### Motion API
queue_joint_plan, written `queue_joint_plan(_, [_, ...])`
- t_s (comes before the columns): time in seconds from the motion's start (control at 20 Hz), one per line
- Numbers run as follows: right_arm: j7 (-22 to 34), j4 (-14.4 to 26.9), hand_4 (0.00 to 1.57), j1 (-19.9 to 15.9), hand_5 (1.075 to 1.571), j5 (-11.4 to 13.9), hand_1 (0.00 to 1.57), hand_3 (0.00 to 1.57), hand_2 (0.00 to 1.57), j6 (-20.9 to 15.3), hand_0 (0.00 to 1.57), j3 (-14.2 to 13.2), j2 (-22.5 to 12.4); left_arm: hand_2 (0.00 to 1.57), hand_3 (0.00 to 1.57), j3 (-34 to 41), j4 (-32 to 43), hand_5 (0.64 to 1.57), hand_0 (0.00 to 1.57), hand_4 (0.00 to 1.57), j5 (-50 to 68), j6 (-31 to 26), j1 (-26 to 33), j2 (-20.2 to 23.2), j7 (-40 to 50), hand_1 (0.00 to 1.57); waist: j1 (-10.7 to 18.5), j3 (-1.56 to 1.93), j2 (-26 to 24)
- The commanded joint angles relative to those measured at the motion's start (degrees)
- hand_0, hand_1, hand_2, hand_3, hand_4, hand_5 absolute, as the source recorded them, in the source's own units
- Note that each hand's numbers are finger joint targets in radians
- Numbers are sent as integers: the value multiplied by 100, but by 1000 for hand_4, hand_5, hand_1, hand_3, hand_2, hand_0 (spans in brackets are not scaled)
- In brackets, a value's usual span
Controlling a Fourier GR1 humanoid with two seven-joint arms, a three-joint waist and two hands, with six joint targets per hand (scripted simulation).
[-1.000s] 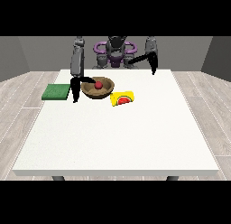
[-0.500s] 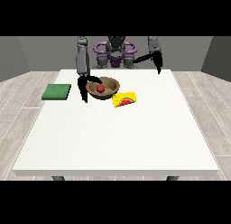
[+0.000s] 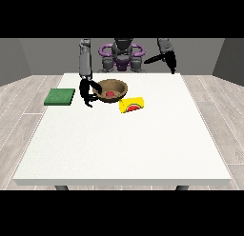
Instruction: Pick the cup and pour the ball into the bowl, then pick the bowl and place it on the pad
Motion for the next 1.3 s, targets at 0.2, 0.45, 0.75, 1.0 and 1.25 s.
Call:
queue_joint_plan(0.2, [1406,-52,1028,-364,1554,292,1571,1571,1571,-444,1571,360,-76,0,0,303,377,1570,0,0,141,6,534,186,-513,0,-325,104,-410])
queue_joint_plan(0.45, [2208,-361,1048,-319,1553,85,1571,1571,1571,-82,1571,384,-68,0,0,662,723,1570,0,0,304,-66,605,496,-305,0,-782,103,-905])
queue_joint_plan(0.75, [1993,-458,1058,-253,1559,-220,1571,1571,1571,717,1571,-46,-1096,0,0,544,528,1569,0,0,197,187,589,345,-630,0,-758,106,-327])
queue_joint_plan(1.0, [2047,-630,1058,110,1559,-310,1571,1571,1571,1228,1571,-39,-1309,0,0,533,783,1566,0,0,131,434,857,175,-917,0,-1035,105,-391])
queue_joint_plan(1.25, [1946,-475,1074,46,1563,-791,1571,1571,1571,1784,1571,-570,-1857,0,0,429,764,1565,0,0,-43,831,675,-14,-1264,0,-1010,108,127])
